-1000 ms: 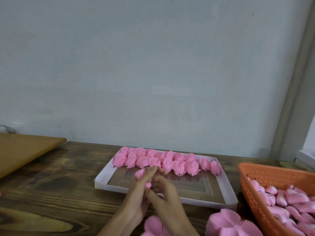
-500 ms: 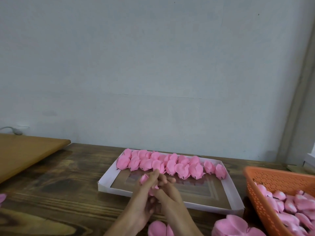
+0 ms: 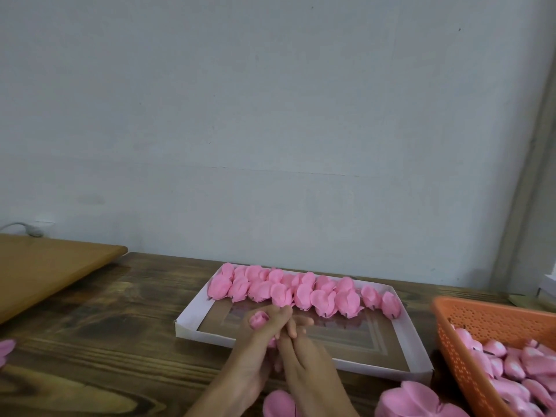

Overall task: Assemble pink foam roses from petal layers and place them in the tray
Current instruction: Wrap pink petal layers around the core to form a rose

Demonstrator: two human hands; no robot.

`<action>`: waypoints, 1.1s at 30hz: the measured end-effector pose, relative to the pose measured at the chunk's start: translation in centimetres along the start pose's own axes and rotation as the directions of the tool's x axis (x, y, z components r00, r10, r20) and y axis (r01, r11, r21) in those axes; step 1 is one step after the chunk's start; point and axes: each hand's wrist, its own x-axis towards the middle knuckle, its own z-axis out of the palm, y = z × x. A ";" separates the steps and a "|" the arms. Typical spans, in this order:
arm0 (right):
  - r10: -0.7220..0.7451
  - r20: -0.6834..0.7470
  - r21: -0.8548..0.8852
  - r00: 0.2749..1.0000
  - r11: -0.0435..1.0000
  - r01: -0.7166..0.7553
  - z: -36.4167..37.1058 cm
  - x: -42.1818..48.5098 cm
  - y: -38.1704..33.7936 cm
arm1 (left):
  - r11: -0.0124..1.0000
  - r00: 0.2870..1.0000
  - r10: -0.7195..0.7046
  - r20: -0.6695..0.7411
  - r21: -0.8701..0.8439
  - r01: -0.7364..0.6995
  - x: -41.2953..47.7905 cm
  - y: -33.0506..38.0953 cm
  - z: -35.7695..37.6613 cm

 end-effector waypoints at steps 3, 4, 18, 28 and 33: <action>-0.239 -0.220 -0.254 0.946 0.950 0.181 -0.9 -0.1 0.3 | 0.997 0.978 0.075 -0.193 -0.020 -0.080 0.5 -0.3 -0.2; -0.257 -0.298 -0.224 0.919 0.955 0.194 -1.2 0.0 0.3 | 0.993 0.955 0.117 -0.271 0.033 -0.112 0.7 -0.3 -0.5; -0.558 -0.196 -0.341 0.806 0.809 0.478 -2.4 -0.2 -0.3 | 0.902 0.925 0.322 -0.200 0.362 -0.235 2.2 -2.1 -1.6; -0.562 -0.152 -0.372 0.813 0.794 0.480 -2.7 -0.4 -0.6 | 0.854 0.943 0.285 -0.173 0.493 -0.168 1.1 -0.3 -0.4; -0.541 -0.155 -0.362 0.827 0.810 0.462 -2.6 -0.5 -0.6 | 0.932 0.937 0.235 -0.259 0.334 -0.141 1.1 -0.1 0.0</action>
